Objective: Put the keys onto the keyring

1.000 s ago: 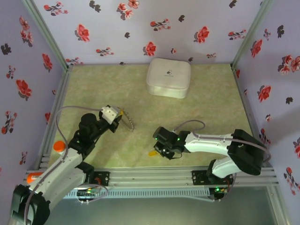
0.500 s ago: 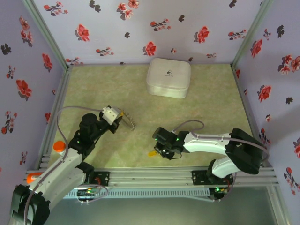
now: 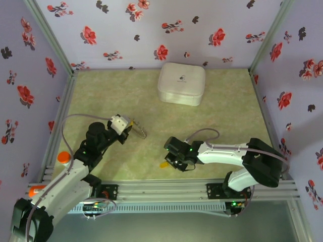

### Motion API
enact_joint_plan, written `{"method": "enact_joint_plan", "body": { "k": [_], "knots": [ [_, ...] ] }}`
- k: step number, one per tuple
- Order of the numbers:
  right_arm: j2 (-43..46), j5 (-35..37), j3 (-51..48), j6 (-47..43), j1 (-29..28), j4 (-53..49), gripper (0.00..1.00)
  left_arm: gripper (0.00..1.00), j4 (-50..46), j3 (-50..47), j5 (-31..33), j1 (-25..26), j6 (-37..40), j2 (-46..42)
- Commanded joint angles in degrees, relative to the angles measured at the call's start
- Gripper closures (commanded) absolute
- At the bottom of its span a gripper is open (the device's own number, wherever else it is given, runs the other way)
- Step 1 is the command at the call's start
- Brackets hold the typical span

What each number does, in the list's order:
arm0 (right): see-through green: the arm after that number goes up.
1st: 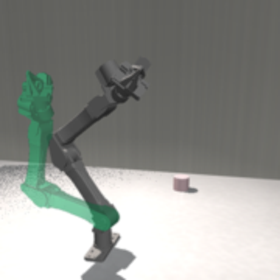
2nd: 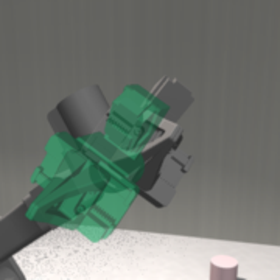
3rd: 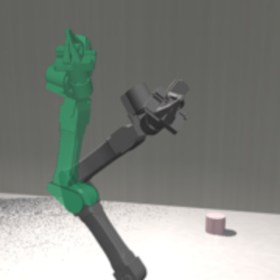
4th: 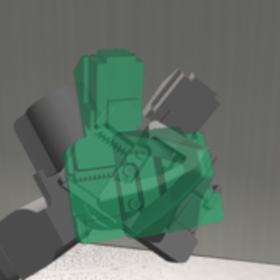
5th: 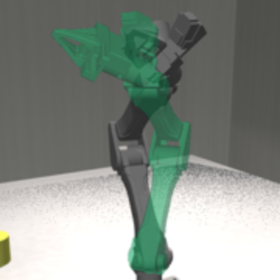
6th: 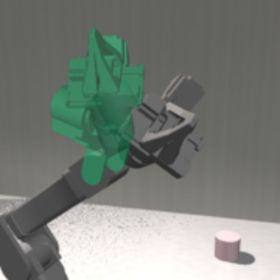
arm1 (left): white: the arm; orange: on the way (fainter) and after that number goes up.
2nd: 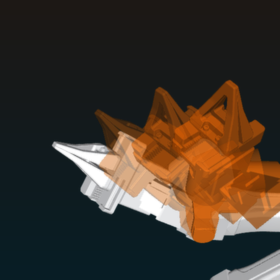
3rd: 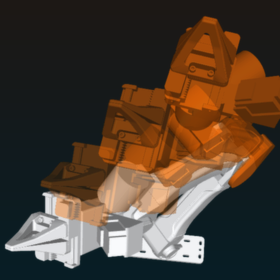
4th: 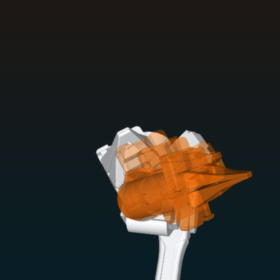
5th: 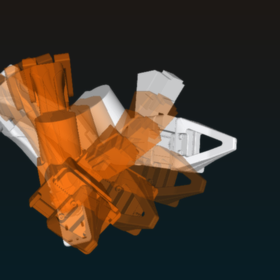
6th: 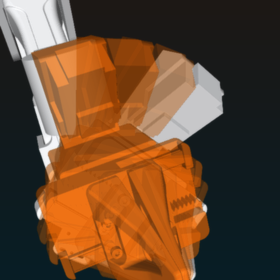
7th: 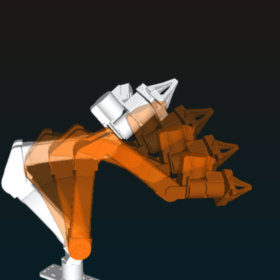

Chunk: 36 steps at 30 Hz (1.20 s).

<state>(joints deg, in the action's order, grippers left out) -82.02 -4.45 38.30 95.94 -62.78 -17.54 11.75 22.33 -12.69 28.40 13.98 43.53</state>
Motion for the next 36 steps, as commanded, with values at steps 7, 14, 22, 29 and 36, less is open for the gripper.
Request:
{"method": "enact_joint_plan", "body": {
  "k": [7,14,22,29,36],
  "knots": [
    [8.67,7.75,0.72,-24.00,0.58,-2.20,1.00,1.00,1.66,0.94,-2.65,0.86,1.43,-0.14],
    [21.24,12.69,7.21,-57.90,3.90,-13.38,1.00,1.00,2.67,2.21,-15.60,1.13,-3.71,2.15],
    [27.51,10.19,10.78,-82.74,4.76,-13.36,1.00,1.00,11.13,2.17,-34.21,1.92,-16.29,6.99],
    [23.02,3.30,14.21,-89.95,4.71,-12.06,1.00,1.00,15.48,1.51,-39.80,2.52,-22.19,10.50],
    [16.84,-2.06,18.67,-91.85,4.49,-10.40,1.00,1.00,9.40,2.19,-39.78,3.41,-18.13,10.53]
  ]
}}
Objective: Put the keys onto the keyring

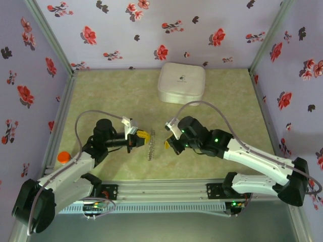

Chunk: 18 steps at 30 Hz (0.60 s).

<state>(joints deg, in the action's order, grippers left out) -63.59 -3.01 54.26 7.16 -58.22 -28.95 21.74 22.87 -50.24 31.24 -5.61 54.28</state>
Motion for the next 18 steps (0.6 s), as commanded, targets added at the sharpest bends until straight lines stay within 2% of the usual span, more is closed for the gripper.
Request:
{"method": "enact_joint_plan", "body": {
  "k": [1,11,18],
  "knots": [
    [-2.52,-3.99,3.54,-3.38,-0.25,0.84,1.00,1.00,-1.24,1.74,-2.09,0.64,2.01,-0.14],
    [-6.00,-4.77,4.75,-5.16,-2.74,2.74,1.00,1.00,-8.69,3.14,5.60,2.13,8.85,0.58],
    [-8.70,-1.66,5.19,-3.90,-4.61,5.07,1.00,1.00,-12.85,3.81,8.63,4.07,12.79,0.60]
  ]
}}
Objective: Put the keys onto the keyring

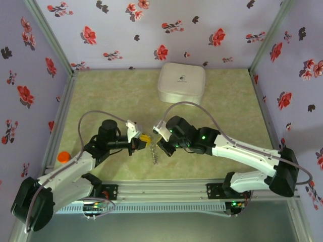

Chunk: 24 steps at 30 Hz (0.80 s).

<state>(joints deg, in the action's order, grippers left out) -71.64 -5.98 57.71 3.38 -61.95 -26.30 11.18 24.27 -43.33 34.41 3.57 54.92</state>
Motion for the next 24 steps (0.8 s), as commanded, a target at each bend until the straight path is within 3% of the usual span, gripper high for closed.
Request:
{"method": "enact_joint_plan", "body": {
  "k": [1,11,24],
  "knots": [
    [-0.78,1.35,1.66,0.05,-0.90,2.89,1.00,1.00,-2.82,2.44,1.88,1.08,4.08,-0.08],
    [-1.73,1.73,1.58,1.09,-1.02,5.86,1.00,1.00,-4.01,2.55,2.29,2.01,4.92,-0.42],
    [-2.59,8.73,2.01,5.41,-0.56,2.84,1.00,1.00,-1.37,1.42,1.28,2.32,4.44,-1.77]
  ]
}}
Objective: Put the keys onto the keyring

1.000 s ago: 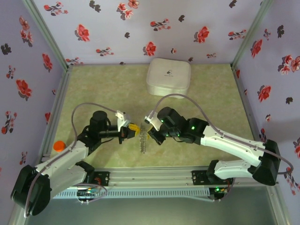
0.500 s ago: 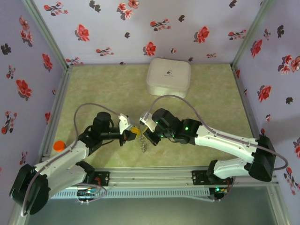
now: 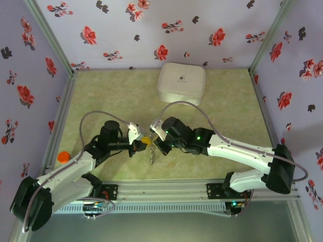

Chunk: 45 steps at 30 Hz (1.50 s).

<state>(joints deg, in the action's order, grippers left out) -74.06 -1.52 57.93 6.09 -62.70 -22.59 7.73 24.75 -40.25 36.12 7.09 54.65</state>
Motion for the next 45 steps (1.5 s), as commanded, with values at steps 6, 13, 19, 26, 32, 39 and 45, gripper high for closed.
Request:
{"method": "enact_joint_plan", "body": {
  "k": [6,13,19,26,32,39,45],
  "knots": [
    [0.22,3.15,0.90,7.75,1.22,-0.24,1.00,1.00,5.00,-0.54,-2.46,1.04,0.73,-2.62],
    [1.68,0.84,-1.49,13.19,1.47,3.04,1.00,1.00,9.04,-2.59,-2.47,2.38,2.09,-4.08],
    [3.28,0.09,-3.18,15.64,1.79,3.66,1.00,1.00,13.24,-4.40,-1.94,2.79,2.54,-5.24],
    [4.71,-0.22,-4.24,17.15,1.92,4.14,1.00,1.00,15.62,-5.31,-0.91,2.88,3.07,-6.05],
    [4.30,-3.76,-4.67,17.44,1.91,5.36,1.00,1.00,17.10,-6.16,0.99,3.16,4.46,-6.96],
    [3.93,-5.25,-4.68,16.76,1.99,4.02,1.00,1.00,18.76,-6.85,2.13,3.74,5.39,-8.13],
    [4.20,-2.38,-3.98,16.81,1.98,2.15,0.79,1.00,19.11,-6.90,1.25,3.98,4.86,-8.15]
  ]
}}
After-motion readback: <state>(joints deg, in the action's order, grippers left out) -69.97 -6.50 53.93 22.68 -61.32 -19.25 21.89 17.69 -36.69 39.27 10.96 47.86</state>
